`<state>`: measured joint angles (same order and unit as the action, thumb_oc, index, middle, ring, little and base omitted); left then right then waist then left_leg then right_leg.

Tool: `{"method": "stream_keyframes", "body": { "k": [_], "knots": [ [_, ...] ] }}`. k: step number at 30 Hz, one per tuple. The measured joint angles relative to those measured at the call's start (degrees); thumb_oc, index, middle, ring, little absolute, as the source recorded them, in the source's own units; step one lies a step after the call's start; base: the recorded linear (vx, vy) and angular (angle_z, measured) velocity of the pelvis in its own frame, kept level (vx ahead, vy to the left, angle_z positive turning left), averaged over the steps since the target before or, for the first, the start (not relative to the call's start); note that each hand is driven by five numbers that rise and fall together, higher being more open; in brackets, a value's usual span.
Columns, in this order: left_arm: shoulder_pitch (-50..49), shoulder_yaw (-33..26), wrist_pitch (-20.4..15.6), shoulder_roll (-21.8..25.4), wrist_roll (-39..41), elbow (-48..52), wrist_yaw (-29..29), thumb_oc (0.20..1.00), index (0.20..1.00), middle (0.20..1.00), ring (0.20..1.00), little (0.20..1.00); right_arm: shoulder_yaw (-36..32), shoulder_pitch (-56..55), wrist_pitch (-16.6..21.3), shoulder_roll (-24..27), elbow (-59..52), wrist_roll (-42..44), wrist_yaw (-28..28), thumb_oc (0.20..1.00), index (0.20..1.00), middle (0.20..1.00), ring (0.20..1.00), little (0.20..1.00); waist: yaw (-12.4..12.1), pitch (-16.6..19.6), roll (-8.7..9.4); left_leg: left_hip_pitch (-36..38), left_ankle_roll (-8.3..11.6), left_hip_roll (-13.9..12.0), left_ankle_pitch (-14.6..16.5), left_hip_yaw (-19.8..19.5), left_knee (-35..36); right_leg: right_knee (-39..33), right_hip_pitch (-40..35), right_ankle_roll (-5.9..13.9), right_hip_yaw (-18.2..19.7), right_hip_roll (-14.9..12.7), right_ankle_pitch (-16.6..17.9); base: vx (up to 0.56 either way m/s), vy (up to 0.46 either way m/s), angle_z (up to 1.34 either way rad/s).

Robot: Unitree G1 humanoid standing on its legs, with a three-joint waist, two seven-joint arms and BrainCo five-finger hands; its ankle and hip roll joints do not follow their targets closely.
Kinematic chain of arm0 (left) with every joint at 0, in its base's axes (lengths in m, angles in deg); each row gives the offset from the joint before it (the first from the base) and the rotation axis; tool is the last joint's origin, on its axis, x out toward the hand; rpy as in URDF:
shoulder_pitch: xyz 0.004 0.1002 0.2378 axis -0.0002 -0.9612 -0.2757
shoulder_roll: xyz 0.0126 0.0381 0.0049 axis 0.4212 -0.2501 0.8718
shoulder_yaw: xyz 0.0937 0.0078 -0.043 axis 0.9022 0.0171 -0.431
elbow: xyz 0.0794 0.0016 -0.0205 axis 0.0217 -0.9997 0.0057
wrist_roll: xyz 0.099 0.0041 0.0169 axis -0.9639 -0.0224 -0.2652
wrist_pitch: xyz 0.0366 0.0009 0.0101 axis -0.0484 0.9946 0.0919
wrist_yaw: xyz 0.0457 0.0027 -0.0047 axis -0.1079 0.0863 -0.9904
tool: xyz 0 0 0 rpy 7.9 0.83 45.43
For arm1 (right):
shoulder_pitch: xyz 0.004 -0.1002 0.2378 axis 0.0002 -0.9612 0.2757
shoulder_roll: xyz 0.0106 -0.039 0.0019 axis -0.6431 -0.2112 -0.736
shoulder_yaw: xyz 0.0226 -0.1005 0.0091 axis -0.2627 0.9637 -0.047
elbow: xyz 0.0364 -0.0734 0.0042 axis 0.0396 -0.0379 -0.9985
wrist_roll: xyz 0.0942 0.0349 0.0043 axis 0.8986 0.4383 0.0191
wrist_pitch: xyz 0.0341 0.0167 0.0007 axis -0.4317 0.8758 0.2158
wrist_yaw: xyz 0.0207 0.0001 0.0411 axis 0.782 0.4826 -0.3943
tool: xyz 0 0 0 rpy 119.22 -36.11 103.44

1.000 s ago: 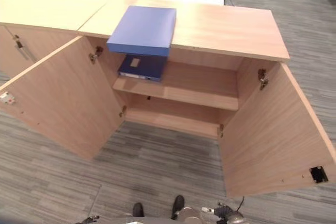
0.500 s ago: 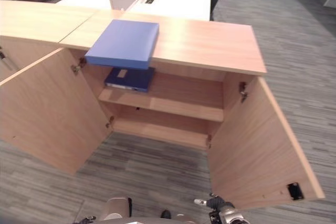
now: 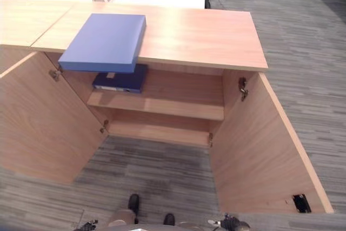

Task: Put the empty folder in the office cabinet

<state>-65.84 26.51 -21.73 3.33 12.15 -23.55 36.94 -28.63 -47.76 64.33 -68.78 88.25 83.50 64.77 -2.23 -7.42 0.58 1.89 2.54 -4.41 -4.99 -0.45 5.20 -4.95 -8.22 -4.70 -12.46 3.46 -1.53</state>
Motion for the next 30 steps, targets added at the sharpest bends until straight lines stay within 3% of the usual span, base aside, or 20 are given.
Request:
{"method": "stream_keyframes", "body": {
  "k": [1, 2, 6, 9, 12, 14, 16, 17, 20, 23, 27, 30],
  "knots": [
    [0.5, 0.0, 0.0, -0.1, 0.5, 1.0, -0.1, 1.0, 1.0, 1.0, 1.0, 1.0, -0.1, -0.1, 0.0, -0.2, -0.1, 0.0, 0.0, 1.0, 1.0, 1.0, 1.0, 1.0, 0.3, 0.1, -0.34, 0.1, 1.2, 0.4, 0.0, 0.1, 0.0, 0.0, -0.2, 0.58, -0.3, -0.5, -0.1, 0.07, 0.167, 0.03],
    [0.4, 0.0, -0.3, -0.1, 2.0, 2.8, -0.1, 1.0, 1.0, 1.0, 1.0, 1.0, -0.2, -0.4, 0.0, -0.5, -0.3, 0.0, 0.1, 1.0, 1.0, 1.0, 1.0, 1.0, -0.1, 0.2, -0.47, 0.5, 1.03, 1.2, -0.1, 0.2, 0.0, 0.0, -0.5, 1.57, -0.1, -1.4, 0.0, 0.08, 0.251, 0.03],
    [1.9, 0.0, -2.9, -2.2, 9.6, 9.7, 1.1, 1.0, 1.0, 1.0, 1.0, 1.0, -2.7, 0.6, 0.1, -0.6, -1.5, -0.1, 0.1, 1.0, 1.0, 1.0, 1.0, 1.0, -0.1, 1.5, -2.49, 1.5, -1.8, 4.9, 1.3, 0.7, 0.0, 2.0, -0.1, 5.31, 0.5, -5.5, -1.1, 0.08, 0.349, -0.04],
    [0.4, 0.2, -2.8, -3.1, 15.9, 18.6, 1.6, 1.0, 1.0, 1.0, 1.0, 1.0, -4.3, 1.0, 0.0, -0.6, -2.9, -0.3, 0.1, 1.0, 1.0, 1.0, 1.0, 1.0, -0.2, 1.0, -4.41, 2.5, -3.59, 6.3, 1.8, 2.5, 0.0, 9.7, 2.7, 7.13, 1.0, -8.6, -4.5, 0.02, 0.252, -0.26],
    [-1.3, 0.4, -2.5, -2.2, 20.4, 27.2, 2.4, 1.0, 1.0, 1.0, 1.0, 1.0, -4.0, 2.1, -0.2, -0.5, -4.1, -0.6, 0.2, 1.0, 1.0, 1.0, 1.0, 1.0, -1.1, 0.2, -5.52, 2.7, -6.08, 8.5, 2.6, 4.8, 0.0, 19.4, 9.0, 7.83, -0.1, -16.5, -6.3, 0.0, 0.104, -0.45],
    [-2.3, 0.4, -2.4, -1.0, 22.2, 33.2, 2.6, 1.0, 1.0, 1.0, 1.0, 1.0, -4.0, 2.0, -1.0, -0.3, -5.0, -0.6, 0.1, 1.0, 1.0, 1.0, 1.0, 1.0, -0.9, -0.4, -5.26, 2.7, -6.33, 9.0, 2.6, 5.1, 0.0, 20.8, 10.7, 8.47, -0.2, -19.0, -6.3, 0.01, -0.029, -0.09],
    [-3.8, 0.1, -2.8, 1.0, 22.6, 39.4, 2.7, 1.0, 1.0, 1.0, 1.0, 1.0, -3.8, 2.0, -1.2, -0.5, -5.6, -0.6, 0.0, 1.0, 1.0, 1.0, 1.0, 1.0, -1.2, -0.7, -4.54, 2.6, -6.21, 8.6, 2.5, 5.5, 0.0, 17.2, 11.3, 11.1, -0.2, -18.6, -4.2, 0.04, -0.03, 0.01],
    [-4.3, -0.3, -1.8, 1.9, 22.5, 42.6, 2.5, 1.0, 1.0, 1.0, 1.0, 1.0, -4.0, 1.6, -1.2, -0.3, -5.7, -1.1, 0.0, 1.0, 1.0, 1.0, 1.0, 1.0, -0.3, -0.7, -3.89, 2.7, -5.62, 8.4, 2.4, 4.6, 0.0, 14.8, 10.3, 13.98, 0.7, -17.5, -1.7, 0.1, -0.043, 0.13],
    [-7.9, -2.6, -1.2, 2.8, 22.2, 51.9, 1.6, 1.0, 1.0, 1.0, 1.0, 1.0, -4.4, 0.9, -1.4, 0.4, -5.8, -1.3, -0.3, 1.0, 1.0, 1.0, 1.0, 1.0, -0.6, -0.5, -4.32, 2.7, -4.31, 6.2, 2.2, 4.8, 0.0, 8.7, 7.5, 13.15, 0.5, -14.4, 1.3, 0.12, -0.104, -0.1],
    [-9.0, -8.0, -2.2, 3.2, 19.6, 61.3, -0.7, 1.0, 1.0, 1.0, 1.0, 1.0, -5.2, -0.2, -2.0, 0.3, -6.0, -1.6, -1.1, 1.0, 1.0, 1.0, 1.0, 1.0, -1.0, -0.3, -3.48, 3.1, -3.41, 5.0, 2.3, 4.6, 0.0, 1.4, 3.4, 12.23, -0.6, -12.3, 4.6, 0.07, -0.068, 0.0],
    [-10.1, -15.1, -2.8, 3.3, 11.3, 71.5, -5.7, 1.0, 1.0, 1.0, 1.0, 1.0, -6.3, -2.4, -2.4, -0.3, -6.3, -1.6, -1.5, 1.0, 1.0, 1.0, 1.0, 1.0, -1.3, 0.3, -2.2, 3.4, -2.24, 3.9, 2.6, 4.2, 0.0, -0.5, 2.0, 11.99, -0.9, -11.2, 4.9, 0.12, -0.142, 0.04],
    [-10.2, -19.0, -4.3, 3.4, 2.5, 76.9, -13.5, 1.0, 1.0, 1.0, 1.0, 1.0, -6.0, -5.1, -1.8, -1.9, -7.3, -1.5, -2.4, 1.0, 1.0, 1.0, 1.0, 1.0, -2.0, 1.3, -0.59, 3.5, -1.72, 3.4, 2.6, 3.9, 0.0, -0.5, 2.1, 11.76, -1.1, -10.6, 4.7, 0.07, -0.11, 0.01]
  ]
}}
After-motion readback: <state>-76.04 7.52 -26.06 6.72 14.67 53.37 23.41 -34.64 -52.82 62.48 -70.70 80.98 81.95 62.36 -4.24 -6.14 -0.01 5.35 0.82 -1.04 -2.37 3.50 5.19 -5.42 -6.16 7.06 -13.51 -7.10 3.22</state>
